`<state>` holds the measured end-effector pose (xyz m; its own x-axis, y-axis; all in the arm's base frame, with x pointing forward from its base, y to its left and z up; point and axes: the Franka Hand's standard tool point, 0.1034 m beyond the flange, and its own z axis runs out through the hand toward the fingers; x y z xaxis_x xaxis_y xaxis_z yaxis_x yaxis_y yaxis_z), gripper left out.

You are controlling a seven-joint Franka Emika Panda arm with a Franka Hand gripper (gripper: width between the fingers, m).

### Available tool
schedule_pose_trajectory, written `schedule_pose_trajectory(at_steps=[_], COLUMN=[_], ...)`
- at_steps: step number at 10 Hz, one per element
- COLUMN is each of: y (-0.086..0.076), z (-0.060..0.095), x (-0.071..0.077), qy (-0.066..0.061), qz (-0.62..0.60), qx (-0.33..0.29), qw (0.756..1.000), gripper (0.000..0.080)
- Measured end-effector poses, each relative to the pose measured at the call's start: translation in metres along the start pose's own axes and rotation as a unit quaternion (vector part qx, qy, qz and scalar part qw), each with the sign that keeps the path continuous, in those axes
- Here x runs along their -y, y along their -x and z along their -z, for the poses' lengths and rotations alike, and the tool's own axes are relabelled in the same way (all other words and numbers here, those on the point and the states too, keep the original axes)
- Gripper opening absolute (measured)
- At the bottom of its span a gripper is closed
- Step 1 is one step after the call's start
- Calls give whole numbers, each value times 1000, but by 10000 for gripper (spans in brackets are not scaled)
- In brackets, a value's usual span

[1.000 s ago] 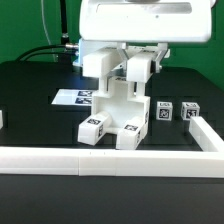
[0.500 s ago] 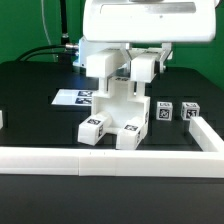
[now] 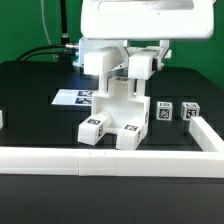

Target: Assemble chair

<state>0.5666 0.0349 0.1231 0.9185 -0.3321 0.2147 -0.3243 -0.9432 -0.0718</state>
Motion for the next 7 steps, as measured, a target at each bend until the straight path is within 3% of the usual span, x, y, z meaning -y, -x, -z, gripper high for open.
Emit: schedule_pose_trajectory(at_steps=[5, 7], y=[1, 4], z=[-2, -2], x=[-7, -3], qy=[3, 1], qz=[-6, -3], qx=[1, -2], qw=[1000, 1000], gripper=[285, 285])
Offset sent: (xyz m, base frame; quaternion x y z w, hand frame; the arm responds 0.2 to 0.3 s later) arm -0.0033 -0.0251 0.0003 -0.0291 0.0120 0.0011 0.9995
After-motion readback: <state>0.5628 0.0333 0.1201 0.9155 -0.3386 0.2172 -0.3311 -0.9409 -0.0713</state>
